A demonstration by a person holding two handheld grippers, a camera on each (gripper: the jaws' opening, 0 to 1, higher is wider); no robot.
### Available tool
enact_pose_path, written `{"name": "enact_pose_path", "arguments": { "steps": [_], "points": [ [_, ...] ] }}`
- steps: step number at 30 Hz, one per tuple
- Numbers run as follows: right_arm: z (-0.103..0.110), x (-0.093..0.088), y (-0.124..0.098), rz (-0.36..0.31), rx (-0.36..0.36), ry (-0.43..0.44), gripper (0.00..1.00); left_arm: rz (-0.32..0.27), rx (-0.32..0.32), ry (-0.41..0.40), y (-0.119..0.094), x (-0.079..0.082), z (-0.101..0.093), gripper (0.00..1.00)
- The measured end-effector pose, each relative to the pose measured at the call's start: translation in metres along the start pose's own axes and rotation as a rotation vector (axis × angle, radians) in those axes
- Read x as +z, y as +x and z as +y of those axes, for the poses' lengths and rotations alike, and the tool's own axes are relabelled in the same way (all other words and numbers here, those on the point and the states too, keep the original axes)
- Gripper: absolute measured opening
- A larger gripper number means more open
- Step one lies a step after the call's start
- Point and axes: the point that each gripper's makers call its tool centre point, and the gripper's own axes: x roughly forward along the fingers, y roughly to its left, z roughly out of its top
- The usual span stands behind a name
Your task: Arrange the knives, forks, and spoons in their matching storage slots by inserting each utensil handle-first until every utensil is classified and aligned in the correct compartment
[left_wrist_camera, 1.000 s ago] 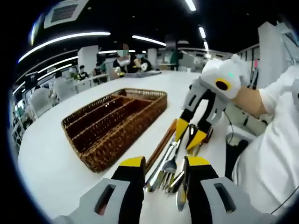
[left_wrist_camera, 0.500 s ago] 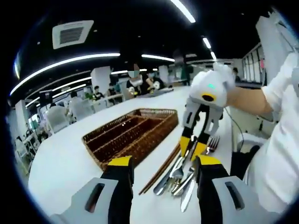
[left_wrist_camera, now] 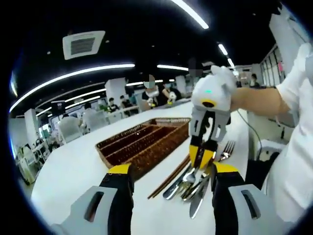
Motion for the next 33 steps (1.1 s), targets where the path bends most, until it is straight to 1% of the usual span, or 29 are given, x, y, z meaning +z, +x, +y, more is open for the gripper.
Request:
{"name": "enact_pose_path", "arguments": {
  "steps": [3,6,9,12,17,22,30,33],
  "points": [
    [-0.001,0.001,0.001,0.004,0.01,0.008,0.08,-0.001,0.007,-0.003,-0.001,0.0,-0.001,0.64],
    [-0.001,0.003,0.002,0.01,0.021,0.015,0.08,-0.004,0.016,-0.014,-0.004,-0.003,0.002,0.63],
    [0.0,0.004,0.003,0.023,0.045,0.046,0.07,-0.002,0.021,-0.026,-0.006,-0.007,0.003,0.63],
    [0.0,0.004,0.003,0.045,0.058,0.057,0.05,0.0,0.025,-0.03,-0.008,-0.009,0.005,0.63],
    [0.001,0.003,0.003,0.085,0.076,0.072,0.05,-0.009,0.033,-0.035,-0.01,-0.008,0.009,0.62],
    [0.001,0.002,0.003,0.093,0.094,0.083,0.04,-0.014,0.036,-0.038,-0.013,-0.009,0.012,0.62],
    [0.0,0.002,0.002,0.106,0.086,0.12,0.03,-0.013,0.049,-0.047,-0.016,-0.012,0.016,0.61],
    [0.001,0.002,0.002,0.111,0.087,0.118,0.03,-0.016,0.049,-0.051,-0.017,-0.012,0.017,0.61]
  ]
}}
